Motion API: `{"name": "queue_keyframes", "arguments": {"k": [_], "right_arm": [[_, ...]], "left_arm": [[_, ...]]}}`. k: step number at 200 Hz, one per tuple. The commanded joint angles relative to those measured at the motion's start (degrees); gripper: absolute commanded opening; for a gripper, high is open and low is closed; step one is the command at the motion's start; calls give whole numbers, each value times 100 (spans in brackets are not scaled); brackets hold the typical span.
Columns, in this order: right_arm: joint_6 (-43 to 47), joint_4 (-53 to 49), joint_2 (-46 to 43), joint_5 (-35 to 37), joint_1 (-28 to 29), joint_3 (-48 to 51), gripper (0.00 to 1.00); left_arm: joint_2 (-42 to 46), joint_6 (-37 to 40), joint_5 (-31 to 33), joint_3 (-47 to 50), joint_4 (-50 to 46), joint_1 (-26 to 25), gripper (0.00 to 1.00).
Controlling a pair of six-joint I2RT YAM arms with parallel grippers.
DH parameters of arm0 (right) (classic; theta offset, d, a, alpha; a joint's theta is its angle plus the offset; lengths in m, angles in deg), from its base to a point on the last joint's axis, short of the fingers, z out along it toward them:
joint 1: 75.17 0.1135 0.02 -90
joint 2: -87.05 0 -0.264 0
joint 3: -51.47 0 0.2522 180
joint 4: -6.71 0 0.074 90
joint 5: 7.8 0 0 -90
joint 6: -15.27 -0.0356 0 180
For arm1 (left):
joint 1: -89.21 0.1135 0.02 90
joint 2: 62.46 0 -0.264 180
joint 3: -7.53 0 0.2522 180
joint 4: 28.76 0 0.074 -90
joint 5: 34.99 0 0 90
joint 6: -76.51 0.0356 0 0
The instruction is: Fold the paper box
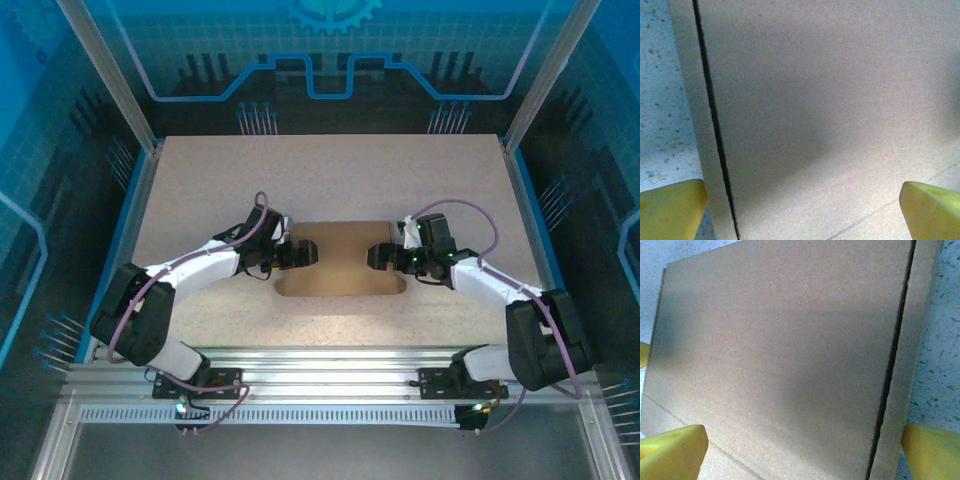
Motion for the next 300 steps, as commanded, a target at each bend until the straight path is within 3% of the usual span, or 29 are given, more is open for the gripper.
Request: {"name": "queue_keyframes", "arguments": {"k": [1, 109, 231, 300], "right_arm": [[58, -127, -320, -248, -90, -57, 100], [-316, -1643, -1245, -721, -432, -643, 100], [-941, -3269, -1396, -1384, -620, -1541, 100], [-1296, -3515, -1284, -1757, -644, -1543, 100]], "left_arm": [[281, -39, -428, -90, 83, 64, 99], [1379, -413, -1310, -327, -651, 225, 99], [1543, -2264, -2548, -354, -869, 281, 99], [1491, -3358, -2666, -224, -640, 281, 99]]}}
